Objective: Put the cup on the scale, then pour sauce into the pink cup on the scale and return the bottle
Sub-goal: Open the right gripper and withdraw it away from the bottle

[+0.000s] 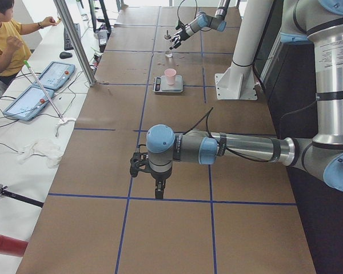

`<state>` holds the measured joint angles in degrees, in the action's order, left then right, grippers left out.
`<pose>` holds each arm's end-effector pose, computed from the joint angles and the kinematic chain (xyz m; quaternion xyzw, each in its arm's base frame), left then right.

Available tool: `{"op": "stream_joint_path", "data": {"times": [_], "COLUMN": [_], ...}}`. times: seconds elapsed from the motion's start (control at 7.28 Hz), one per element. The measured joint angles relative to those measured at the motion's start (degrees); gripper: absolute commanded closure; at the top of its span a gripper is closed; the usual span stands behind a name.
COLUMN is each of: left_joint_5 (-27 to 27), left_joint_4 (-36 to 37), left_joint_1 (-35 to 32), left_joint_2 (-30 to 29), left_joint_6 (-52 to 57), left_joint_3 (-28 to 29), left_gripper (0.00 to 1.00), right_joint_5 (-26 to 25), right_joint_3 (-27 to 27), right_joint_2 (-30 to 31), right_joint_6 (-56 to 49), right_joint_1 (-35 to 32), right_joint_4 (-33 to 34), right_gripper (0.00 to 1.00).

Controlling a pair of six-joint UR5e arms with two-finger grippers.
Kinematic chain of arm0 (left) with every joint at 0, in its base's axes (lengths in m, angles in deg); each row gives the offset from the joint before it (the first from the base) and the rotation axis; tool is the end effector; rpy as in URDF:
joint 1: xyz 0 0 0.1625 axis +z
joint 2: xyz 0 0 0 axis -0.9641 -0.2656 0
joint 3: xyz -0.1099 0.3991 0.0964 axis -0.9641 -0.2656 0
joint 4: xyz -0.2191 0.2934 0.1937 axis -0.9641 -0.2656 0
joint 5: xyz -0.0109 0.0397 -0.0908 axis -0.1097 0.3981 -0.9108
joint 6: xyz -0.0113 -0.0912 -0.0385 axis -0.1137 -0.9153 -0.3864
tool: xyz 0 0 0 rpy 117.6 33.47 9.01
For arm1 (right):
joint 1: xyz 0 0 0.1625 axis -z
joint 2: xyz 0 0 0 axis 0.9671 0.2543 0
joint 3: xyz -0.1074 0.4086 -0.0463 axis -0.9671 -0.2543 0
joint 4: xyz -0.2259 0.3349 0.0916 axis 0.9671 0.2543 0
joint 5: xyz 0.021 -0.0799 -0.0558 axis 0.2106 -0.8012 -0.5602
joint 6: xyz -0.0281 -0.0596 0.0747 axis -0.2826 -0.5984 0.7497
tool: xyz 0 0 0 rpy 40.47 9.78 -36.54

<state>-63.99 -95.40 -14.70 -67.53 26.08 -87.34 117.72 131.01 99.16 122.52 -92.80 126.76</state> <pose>-0.0596 -0.4279 0.6155 0.0305 0.3697 0.0080 0.9286 -0.3948 -0.3275 0.4360 0.3887 -0.3131 0.1594 0.8517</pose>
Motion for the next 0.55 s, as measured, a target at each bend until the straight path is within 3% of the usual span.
{"op": "stream_joint_path", "data": {"times": [0.55], "left_joint_5": [-0.01], "left_joint_4": [0.02], "left_joint_1": [0.00], "left_joint_2": [0.06], "left_joint_6": [0.01], "left_joint_3": [-0.05], "left_gripper": [0.00], "right_joint_5": [-2.59], "right_joint_3": [3.96], "right_joint_2": [6.69], "right_joint_6": [0.58], "right_joint_1": [3.31], "right_joint_4": [-0.42], "right_gripper": [0.00]}}
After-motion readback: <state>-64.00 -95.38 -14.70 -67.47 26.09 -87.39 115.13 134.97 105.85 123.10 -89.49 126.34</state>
